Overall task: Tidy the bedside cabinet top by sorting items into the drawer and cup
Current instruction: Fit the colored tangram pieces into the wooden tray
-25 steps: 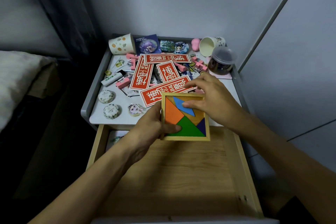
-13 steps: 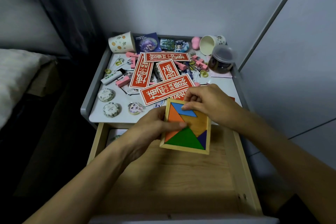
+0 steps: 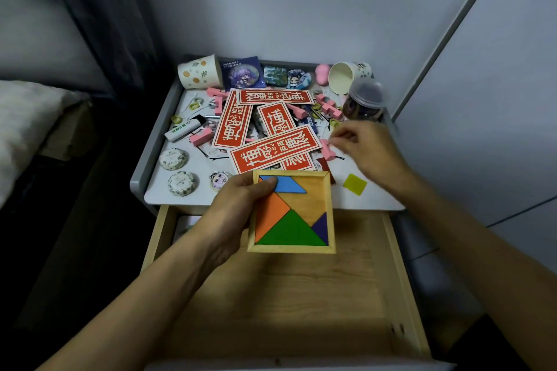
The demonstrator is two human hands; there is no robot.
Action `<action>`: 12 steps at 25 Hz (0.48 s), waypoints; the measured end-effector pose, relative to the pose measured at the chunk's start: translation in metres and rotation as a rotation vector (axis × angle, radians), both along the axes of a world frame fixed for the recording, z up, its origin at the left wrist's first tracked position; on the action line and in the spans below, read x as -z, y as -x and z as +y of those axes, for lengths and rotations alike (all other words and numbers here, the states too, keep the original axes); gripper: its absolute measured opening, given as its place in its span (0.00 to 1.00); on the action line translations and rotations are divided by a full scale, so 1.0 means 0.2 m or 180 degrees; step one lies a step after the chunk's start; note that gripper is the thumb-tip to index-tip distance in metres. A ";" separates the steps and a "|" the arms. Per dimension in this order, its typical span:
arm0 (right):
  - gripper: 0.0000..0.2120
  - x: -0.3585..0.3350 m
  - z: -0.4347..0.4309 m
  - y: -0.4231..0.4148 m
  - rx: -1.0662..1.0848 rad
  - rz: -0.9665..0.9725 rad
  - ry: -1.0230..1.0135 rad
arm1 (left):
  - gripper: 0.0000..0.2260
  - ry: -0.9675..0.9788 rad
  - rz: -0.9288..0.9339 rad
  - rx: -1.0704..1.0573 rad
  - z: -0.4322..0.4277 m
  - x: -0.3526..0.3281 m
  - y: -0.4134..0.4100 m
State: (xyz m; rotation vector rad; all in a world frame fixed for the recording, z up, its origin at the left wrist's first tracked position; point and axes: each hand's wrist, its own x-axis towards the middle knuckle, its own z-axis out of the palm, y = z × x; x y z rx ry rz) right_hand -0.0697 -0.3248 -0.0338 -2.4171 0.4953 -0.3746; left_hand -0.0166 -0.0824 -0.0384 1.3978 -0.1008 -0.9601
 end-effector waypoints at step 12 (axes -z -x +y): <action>0.04 0.15 -0.31 -0.04 0.0751 0.0502 0.0259 | 0.07 0.0088 0.0290 -0.0154 0.02 -0.05 -0.02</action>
